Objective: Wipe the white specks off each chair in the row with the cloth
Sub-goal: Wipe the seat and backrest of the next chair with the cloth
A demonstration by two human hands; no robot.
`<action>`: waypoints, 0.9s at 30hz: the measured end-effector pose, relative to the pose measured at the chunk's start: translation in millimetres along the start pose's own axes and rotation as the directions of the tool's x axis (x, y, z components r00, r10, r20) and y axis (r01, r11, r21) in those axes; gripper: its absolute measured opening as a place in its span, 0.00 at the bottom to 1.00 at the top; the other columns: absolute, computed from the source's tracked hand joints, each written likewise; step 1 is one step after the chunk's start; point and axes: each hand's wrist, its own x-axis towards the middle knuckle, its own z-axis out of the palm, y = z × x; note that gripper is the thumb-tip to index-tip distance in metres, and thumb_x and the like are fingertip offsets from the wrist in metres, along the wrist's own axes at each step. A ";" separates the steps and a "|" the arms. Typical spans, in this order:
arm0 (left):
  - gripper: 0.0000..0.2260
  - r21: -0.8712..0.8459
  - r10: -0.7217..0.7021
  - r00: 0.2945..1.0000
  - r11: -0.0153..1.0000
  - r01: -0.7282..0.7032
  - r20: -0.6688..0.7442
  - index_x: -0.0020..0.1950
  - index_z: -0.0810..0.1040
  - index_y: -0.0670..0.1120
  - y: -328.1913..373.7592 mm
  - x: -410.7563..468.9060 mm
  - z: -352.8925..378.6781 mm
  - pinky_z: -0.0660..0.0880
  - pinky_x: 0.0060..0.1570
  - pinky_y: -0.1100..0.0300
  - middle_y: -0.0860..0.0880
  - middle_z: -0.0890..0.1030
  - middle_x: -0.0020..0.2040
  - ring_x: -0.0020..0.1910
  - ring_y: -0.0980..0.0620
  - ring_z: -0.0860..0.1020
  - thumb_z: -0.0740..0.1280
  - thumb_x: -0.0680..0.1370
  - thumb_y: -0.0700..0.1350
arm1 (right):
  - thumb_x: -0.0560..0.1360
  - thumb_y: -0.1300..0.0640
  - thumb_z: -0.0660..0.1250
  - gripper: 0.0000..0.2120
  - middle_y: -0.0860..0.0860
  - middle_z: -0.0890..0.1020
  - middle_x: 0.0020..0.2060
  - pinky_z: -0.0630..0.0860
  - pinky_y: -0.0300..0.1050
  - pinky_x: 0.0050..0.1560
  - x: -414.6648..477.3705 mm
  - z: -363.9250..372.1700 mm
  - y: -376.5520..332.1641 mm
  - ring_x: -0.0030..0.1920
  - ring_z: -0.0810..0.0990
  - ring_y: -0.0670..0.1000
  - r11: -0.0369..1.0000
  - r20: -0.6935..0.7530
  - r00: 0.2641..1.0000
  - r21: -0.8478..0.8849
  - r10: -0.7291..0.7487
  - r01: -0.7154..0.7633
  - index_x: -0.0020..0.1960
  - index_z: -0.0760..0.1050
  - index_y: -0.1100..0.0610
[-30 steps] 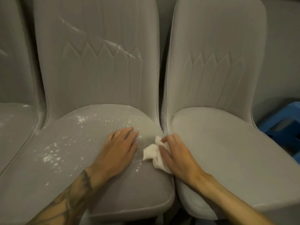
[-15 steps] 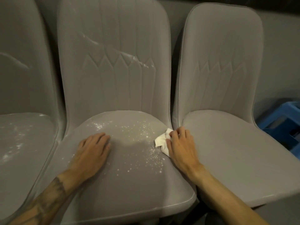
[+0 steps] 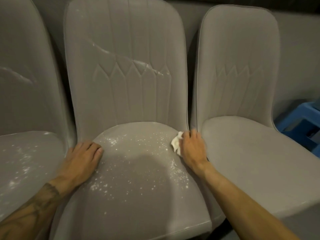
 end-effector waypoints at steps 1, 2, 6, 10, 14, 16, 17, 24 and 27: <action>0.22 0.008 0.006 1.000 1.000 -0.006 -0.017 0.57 0.80 0.52 -2.0 1.8 3.4 0.68 0.56 0.48 0.51 0.78 0.56 0.56 0.47 0.74 0.49 0.82 0.59 | 0.66 0.63 0.77 0.11 0.60 0.77 0.36 0.74 0.52 0.33 -1.6 -1.1 0.9 0.35 0.75 0.60 0.999 -0.048 0.998 -0.001 0.042 -0.042 0.42 0.76 0.64; 0.22 0.010 0.010 0.999 1.000 -0.010 -0.039 0.56 0.80 0.52 -2.8 2.7 6.3 0.68 0.55 0.47 0.51 0.78 0.55 0.54 0.47 0.74 0.49 0.82 0.59 | 0.70 0.62 0.74 0.08 0.60 0.77 0.37 0.74 0.53 0.33 -5.8 -0.6 -2.7 0.35 0.74 0.60 0.998 -0.068 0.995 0.019 0.069 -0.068 0.42 0.76 0.64; 0.18 -0.018 0.030 0.990 0.999 -0.032 -0.136 0.51 0.79 0.50 -6.1 2.8 16.5 0.71 0.52 0.43 0.49 0.79 0.51 0.50 0.45 0.75 0.52 0.82 0.57 | 0.81 0.54 0.59 0.12 0.58 0.75 0.46 0.73 0.54 0.45 -18.8 12.5 -31.1 0.42 0.69 0.55 0.981 -0.046 0.998 0.193 0.032 -0.022 0.50 0.75 0.62; 0.17 -0.029 0.039 0.986 0.999 -0.045 -0.161 0.51 0.78 0.52 -8.3 3.1 21.3 0.71 0.52 0.44 0.51 0.79 0.50 0.49 0.47 0.74 0.52 0.82 0.57 | 0.82 0.53 0.59 0.12 0.57 0.73 0.52 0.72 0.53 0.52 6.8 21.4 -19.0 0.49 0.72 0.57 0.972 0.030 0.996 0.221 -0.085 0.076 0.57 0.73 0.61; 0.17 -0.029 0.023 0.982 0.999 -0.030 -0.190 0.51 0.78 0.53 -8.9 3.8 25.0 0.69 0.50 0.47 0.53 0.78 0.50 0.48 0.48 0.74 0.52 0.83 0.57 | 0.78 0.58 0.64 0.08 0.61 0.76 0.50 0.71 0.54 0.47 31.7 30.7 -25.4 0.48 0.73 0.61 0.981 -0.017 0.995 0.174 0.095 -0.091 0.54 0.75 0.63; 0.16 -0.026 0.034 0.981 0.999 -0.040 -0.191 0.53 0.78 0.54 -7.7 2.6 25.3 0.69 0.50 0.48 0.54 0.78 0.50 0.49 0.49 0.73 0.52 0.83 0.57 | 0.72 0.64 0.70 0.08 0.63 0.77 0.44 0.73 0.54 0.42 37.0 41.1 -52.3 0.43 0.75 0.63 0.970 -0.049 0.999 0.243 -0.007 0.018 0.49 0.76 0.65; 0.16 -0.029 0.036 0.982 0.999 -0.043 -0.187 0.54 0.77 0.54 -7.9 1.8 24.8 0.69 0.51 0.48 0.55 0.77 0.51 0.49 0.49 0.73 0.52 0.83 0.57 | 0.72 0.64 0.70 0.08 0.62 0.77 0.45 0.73 0.54 0.42 38.1 47.2 -62.6 0.43 0.74 0.63 0.956 -0.064 0.994 0.275 -0.084 0.098 0.50 0.76 0.65; 0.17 -0.034 0.039 0.990 0.998 -0.043 -0.133 0.59 0.79 0.52 -2.9 -0.5 18.8 0.66 0.52 0.51 0.53 0.78 0.57 0.52 0.50 0.72 0.53 0.84 0.57 | 0.74 0.60 0.71 0.07 0.60 0.75 0.45 0.72 0.55 0.41 63.1 60.0 -30.1 0.42 0.74 0.62 0.975 0.010 1.000 0.220 0.017 -0.019 0.49 0.75 0.61; 0.19 -0.021 0.084 0.994 0.996 -0.086 -0.076 0.62 0.79 0.53 -12.3 -0.2 13.3 0.68 0.52 0.51 0.54 0.78 0.60 0.54 0.51 0.73 0.52 0.85 0.58 | 0.68 0.64 0.76 0.09 0.62 0.77 0.39 0.74 0.54 0.36 63.5 52.0 -66.9 0.37 0.75 0.62 0.976 -0.030 0.999 0.213 -0.033 0.038 0.43 0.77 0.65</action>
